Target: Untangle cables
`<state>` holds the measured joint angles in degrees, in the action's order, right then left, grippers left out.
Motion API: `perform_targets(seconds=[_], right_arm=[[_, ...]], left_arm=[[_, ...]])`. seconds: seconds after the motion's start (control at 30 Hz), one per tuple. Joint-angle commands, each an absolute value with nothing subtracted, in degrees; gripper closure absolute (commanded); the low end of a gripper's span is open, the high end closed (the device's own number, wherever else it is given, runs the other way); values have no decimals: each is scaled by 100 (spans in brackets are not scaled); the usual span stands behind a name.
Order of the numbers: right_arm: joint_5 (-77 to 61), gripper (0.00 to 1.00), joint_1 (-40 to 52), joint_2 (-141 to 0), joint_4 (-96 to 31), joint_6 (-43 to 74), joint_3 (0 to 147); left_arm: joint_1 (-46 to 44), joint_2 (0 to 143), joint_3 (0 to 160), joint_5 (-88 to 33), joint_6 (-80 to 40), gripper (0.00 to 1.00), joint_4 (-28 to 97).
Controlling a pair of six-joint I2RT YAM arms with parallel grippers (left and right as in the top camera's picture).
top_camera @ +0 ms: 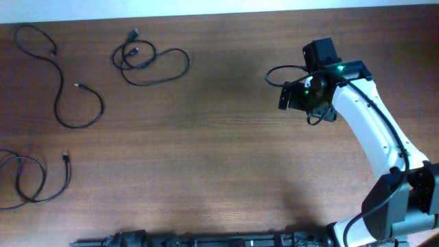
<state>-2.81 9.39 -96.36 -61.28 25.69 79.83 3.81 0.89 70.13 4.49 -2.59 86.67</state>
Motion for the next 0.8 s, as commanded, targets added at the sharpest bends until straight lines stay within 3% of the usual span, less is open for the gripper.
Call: perform_targets(seconds=[0.0,0.13,0.23,0.4,0.77], right_arm=[[-231,1,897,-9598,-6130,2574,8047],[-231,1,897,-9598,-6130,2571,8047],[-231,1,897,-9598,-6130,2571,8047],[-231,1,897,-9598,-6130,2571,8047],[-231,1,897,-9598,-6130,2574,8047]], left_arm=[[381,36,7002,495,-207,1,8643],[416,36,6716,473,-209,1,8025],[416,36,5717,473,-207,1,6849],[416,36,4340,473,-207,1,5948],[416,36,2602,333,-209,1,3677]])
